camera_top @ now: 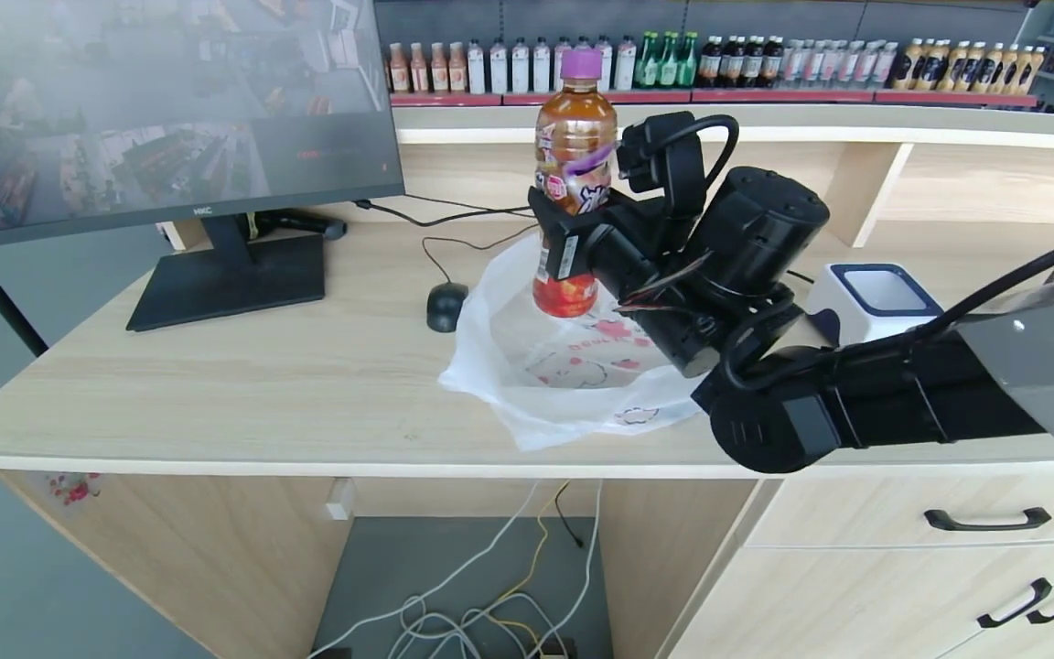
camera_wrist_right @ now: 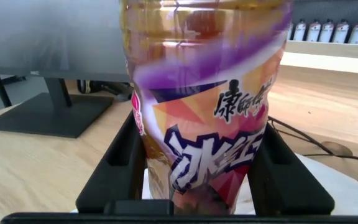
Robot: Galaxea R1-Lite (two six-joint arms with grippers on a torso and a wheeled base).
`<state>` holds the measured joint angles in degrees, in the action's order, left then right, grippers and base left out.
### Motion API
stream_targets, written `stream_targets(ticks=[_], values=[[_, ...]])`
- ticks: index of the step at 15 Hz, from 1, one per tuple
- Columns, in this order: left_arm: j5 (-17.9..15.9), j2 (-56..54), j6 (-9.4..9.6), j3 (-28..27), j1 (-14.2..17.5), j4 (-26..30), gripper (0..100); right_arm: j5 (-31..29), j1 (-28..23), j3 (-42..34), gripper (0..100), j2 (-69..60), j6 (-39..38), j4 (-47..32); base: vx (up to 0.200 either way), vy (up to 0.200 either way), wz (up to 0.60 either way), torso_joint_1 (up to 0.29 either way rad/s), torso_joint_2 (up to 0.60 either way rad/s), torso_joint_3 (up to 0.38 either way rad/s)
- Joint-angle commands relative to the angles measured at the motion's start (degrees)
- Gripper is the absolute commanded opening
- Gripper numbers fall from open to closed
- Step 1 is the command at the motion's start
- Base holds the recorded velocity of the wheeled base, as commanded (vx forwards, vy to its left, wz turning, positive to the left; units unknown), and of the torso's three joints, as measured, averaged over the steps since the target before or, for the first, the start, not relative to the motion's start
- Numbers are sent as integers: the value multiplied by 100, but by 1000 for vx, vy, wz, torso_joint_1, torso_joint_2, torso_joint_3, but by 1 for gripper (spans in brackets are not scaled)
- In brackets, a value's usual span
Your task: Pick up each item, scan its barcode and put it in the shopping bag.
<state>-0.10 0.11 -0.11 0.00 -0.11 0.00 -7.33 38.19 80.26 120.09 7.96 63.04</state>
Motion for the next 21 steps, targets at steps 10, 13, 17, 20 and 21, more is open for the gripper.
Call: stream_targets(ticks=[10, 13, 17, 20, 21], values=[[1, -2, -7, 0, 2, 0, 100, 47, -304, 1264, 0, 1052, 4, -415, 0, 0, 0, 0, 0, 0], [1, -2, -7, 0, 2, 0, 100, 73, -462, 1369, 0, 1148, -5, -468, 0, 0, 0, 0, 0, 0], [1, -2, -7, 0, 2, 0, 100, 82, -550, 1378, 0, 1236, -31, -468, 0, 0, 0, 0, 0, 0], [1, -2, -7, 0, 2, 0, 100, 82, -585, 1378, 0, 1280, -49, -459, 0, 0, 0, 0, 0, 0], [1, -2, -7, 0, 2, 0, 100, 82, -594, 1378, 0, 1289, -49, -459, 0, 0, 0, 0, 0, 0]])
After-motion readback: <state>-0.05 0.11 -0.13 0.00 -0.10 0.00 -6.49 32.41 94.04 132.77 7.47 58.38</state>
